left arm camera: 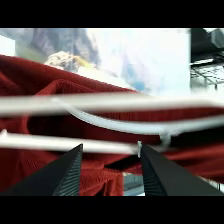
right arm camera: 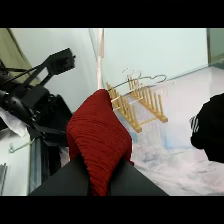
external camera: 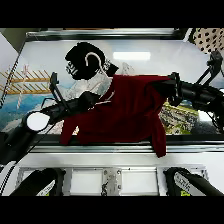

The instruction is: Fold the clothes and pants, and hang the long-sleeved shirts on hangers.

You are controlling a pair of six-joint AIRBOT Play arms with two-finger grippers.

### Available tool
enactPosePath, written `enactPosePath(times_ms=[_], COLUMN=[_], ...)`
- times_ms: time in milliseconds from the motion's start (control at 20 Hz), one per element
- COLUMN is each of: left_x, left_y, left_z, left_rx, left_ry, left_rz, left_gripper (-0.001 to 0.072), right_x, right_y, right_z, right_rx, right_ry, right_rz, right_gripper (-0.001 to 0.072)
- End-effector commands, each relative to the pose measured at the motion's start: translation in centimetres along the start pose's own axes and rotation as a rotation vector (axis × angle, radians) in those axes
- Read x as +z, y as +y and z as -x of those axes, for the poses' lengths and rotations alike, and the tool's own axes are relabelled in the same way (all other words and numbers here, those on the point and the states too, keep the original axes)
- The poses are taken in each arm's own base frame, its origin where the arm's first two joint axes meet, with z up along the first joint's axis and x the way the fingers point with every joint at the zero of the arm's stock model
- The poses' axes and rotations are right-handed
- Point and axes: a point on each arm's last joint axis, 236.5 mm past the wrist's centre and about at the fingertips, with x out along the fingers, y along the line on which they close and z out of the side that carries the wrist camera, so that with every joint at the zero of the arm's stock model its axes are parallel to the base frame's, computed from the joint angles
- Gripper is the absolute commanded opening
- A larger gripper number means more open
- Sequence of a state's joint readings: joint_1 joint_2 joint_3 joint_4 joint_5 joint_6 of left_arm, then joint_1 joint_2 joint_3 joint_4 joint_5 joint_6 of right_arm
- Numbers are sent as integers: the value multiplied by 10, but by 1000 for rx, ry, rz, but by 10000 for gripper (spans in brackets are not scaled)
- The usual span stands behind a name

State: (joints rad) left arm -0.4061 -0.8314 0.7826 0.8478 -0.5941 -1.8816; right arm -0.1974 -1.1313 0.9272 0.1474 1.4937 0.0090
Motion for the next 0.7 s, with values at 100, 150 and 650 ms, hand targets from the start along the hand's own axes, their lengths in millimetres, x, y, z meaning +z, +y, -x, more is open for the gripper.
enactPosePath(times_ms=[100, 150, 650], left_x=[27, 33, 106], left_y=[-5, 7, 93], left_z=[57, 68, 106], left_rx=[-13, 22, 0], left_ry=[-93, -97, 103], left_rz=[-126, -136, -325], left_gripper=[394, 394, 684], right_x=[3, 3, 3], right_y=[1, 5, 20], right_z=[0, 0, 1], right_rx=[3, 20, 86], right_ry=[-11, -10, -6], right_rz=[-19, -21, -73], right_gripper=[18, 18, 18])
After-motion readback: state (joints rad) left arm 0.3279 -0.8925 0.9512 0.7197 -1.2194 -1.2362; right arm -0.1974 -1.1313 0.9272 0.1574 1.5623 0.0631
